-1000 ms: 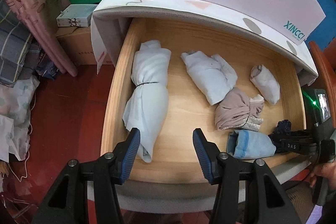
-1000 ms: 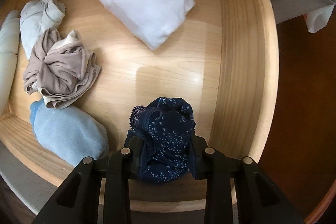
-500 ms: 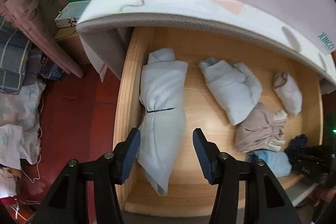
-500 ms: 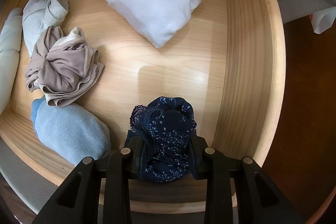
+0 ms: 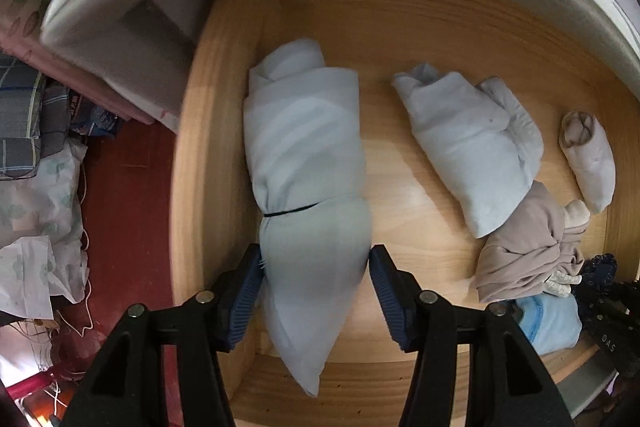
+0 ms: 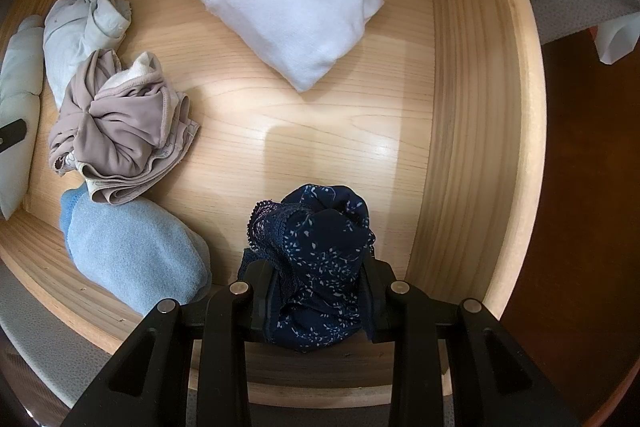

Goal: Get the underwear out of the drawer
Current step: 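Close the left tool on the pale rolled bundle while the right tool holds the navy underwear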

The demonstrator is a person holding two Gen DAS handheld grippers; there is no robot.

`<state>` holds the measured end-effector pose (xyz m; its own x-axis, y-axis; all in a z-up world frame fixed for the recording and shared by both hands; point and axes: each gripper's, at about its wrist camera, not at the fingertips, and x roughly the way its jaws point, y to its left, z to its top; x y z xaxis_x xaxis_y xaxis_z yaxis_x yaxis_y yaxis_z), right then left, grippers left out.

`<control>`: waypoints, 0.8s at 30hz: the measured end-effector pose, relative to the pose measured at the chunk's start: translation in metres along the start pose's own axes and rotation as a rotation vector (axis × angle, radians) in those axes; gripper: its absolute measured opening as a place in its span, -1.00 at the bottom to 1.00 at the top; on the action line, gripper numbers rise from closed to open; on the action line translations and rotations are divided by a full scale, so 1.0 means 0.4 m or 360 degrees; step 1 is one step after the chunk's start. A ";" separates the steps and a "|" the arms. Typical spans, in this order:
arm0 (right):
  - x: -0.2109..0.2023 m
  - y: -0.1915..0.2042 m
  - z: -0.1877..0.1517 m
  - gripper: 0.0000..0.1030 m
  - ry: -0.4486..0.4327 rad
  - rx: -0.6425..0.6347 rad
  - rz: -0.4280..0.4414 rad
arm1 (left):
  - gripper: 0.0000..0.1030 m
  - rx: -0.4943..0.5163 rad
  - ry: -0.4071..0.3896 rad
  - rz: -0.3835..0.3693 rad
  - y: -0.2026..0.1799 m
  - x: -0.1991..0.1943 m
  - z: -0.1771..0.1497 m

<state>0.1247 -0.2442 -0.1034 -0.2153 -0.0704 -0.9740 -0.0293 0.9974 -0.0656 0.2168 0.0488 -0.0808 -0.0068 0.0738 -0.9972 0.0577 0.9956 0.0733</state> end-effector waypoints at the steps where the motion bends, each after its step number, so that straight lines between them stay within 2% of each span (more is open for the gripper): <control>1: 0.003 -0.002 0.001 -0.45 0.0001 0.0000 0.0001 | 0.07 0.0006 0.0012 0.0003 -0.004 0.003 0.000; 11: 0.004 0.000 0.003 -0.45 0.0001 0.0000 0.0000 | 0.07 0.0033 0.0101 0.0029 -0.039 0.034 0.020; 14: 0.004 0.001 0.004 -0.44 0.0001 -0.0001 -0.0001 | -0.08 0.0039 0.0101 0.0035 -0.033 0.039 0.017; 24: 0.003 0.002 0.006 -0.44 0.0001 -0.0001 -0.0002 | -0.33 -0.0042 0.0165 -0.0118 0.008 0.037 -0.013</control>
<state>0.1268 -0.2433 -0.1053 -0.2161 -0.0715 -0.9738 -0.0303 0.9973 -0.0665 0.2118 0.0532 -0.0954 -0.1133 0.0040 -0.9936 0.0271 0.9996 0.0009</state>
